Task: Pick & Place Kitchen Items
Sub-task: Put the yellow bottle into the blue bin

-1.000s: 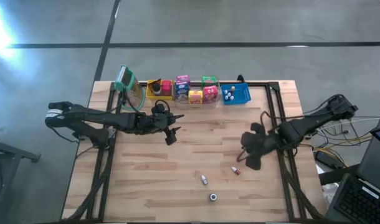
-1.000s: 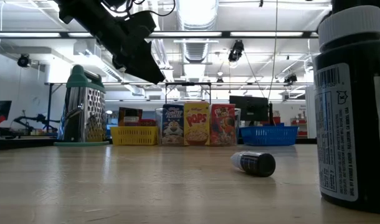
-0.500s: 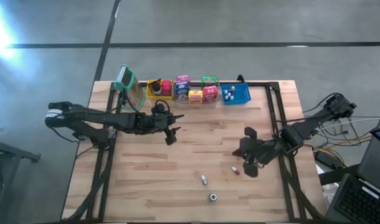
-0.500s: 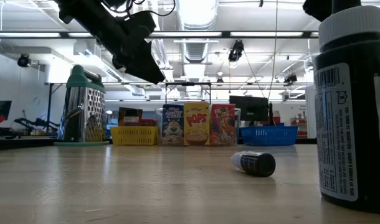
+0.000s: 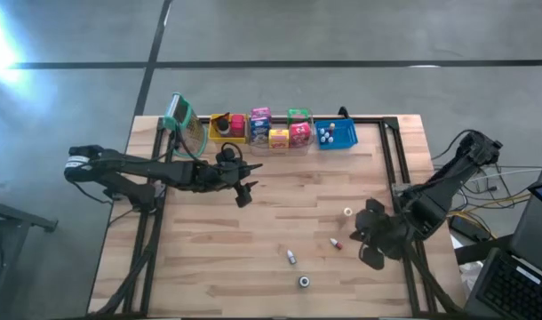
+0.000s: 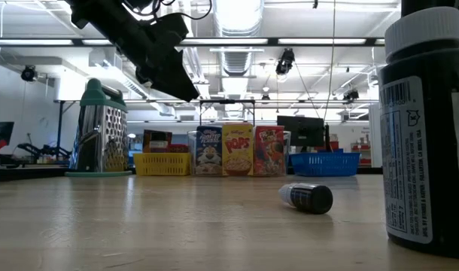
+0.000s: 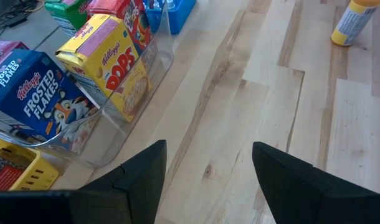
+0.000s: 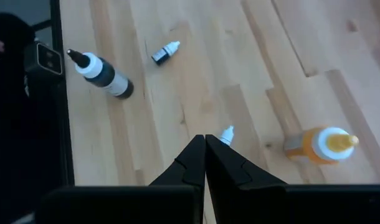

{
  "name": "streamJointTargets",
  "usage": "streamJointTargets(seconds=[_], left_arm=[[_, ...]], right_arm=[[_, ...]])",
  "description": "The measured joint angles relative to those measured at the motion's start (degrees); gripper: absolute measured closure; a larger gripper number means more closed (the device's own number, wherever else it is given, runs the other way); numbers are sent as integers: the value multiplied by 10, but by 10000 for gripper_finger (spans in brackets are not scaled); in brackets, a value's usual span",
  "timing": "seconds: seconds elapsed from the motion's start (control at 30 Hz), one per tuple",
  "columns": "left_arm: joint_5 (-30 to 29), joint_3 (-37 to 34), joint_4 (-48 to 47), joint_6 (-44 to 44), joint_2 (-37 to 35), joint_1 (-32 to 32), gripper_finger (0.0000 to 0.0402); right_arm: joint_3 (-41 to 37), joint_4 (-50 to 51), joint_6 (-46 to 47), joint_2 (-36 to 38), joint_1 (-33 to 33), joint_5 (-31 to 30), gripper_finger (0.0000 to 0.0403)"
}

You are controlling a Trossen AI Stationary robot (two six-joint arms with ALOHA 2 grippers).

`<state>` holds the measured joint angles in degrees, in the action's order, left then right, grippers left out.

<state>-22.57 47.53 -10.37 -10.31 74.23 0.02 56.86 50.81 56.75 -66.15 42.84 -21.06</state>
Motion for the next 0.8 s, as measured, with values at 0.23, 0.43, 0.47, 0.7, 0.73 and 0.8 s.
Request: streamJointTargets(seconds=[0.23, 0.43, 0.47, 0.7, 0.73, 0.8], left_arm=[[0, 0, 0, 0, 0, 0, 158], [0, 0, 0, 0, 0, 0, 158], [0, 0, 0, 0, 0, 0, 158], [0, 0, 0, 0, 0, 0, 158], [0, 0, 0, 0, 0, 0, 158], [0, 0, 0, 0, 0, 0, 158]], right_arm=[[-6, 12, 86, 0, 63, -49, 394], [-23, 9, 142, -21, 90, -57, 394], [-26, 8, 151, -26, 93, -57, 394], [-34, 3, 183, -76, 116, -57, 394], [-34, -2, 182, -83, 116, -57, 394], [-34, -11, 182, -95, 116, -57, 394]])
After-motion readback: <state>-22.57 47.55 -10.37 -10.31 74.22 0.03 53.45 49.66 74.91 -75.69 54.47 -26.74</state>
